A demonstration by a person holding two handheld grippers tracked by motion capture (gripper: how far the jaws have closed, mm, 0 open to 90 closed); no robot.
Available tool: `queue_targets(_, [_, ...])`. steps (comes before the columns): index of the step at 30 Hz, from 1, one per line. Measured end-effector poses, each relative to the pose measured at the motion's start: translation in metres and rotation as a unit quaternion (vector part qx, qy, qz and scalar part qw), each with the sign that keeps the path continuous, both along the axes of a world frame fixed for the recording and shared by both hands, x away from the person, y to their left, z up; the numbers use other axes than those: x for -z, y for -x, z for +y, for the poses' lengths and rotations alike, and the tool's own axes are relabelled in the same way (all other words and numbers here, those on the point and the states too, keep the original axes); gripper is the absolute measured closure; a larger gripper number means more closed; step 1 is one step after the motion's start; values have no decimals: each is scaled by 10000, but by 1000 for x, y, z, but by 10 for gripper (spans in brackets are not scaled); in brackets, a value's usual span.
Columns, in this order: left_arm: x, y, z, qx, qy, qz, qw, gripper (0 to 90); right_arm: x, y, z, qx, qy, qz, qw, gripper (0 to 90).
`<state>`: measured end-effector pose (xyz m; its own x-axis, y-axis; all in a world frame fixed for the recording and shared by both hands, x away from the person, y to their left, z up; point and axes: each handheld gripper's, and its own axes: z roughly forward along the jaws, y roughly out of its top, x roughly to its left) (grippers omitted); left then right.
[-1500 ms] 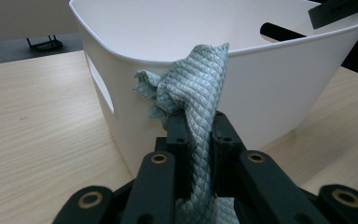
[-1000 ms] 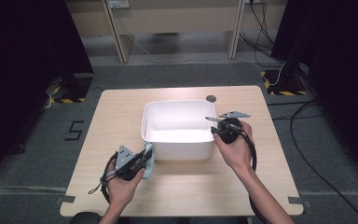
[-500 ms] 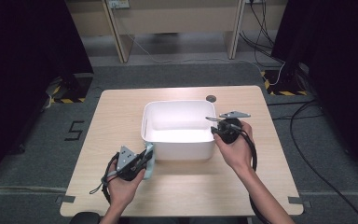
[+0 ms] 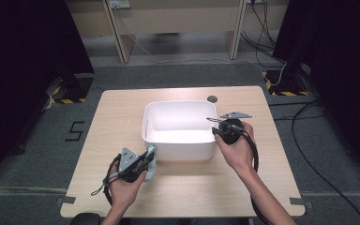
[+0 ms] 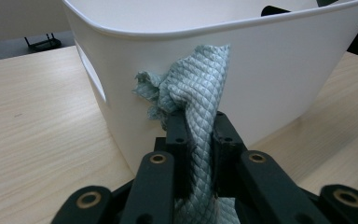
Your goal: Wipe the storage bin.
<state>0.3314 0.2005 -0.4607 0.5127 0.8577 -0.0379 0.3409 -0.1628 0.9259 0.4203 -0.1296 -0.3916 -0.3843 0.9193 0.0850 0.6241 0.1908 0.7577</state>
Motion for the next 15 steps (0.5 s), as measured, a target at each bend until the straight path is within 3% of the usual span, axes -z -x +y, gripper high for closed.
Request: queue_targets(15, [8,-2,-1,42,-36,17,10000,803,0,0,0,6,-18,7,10000,730])
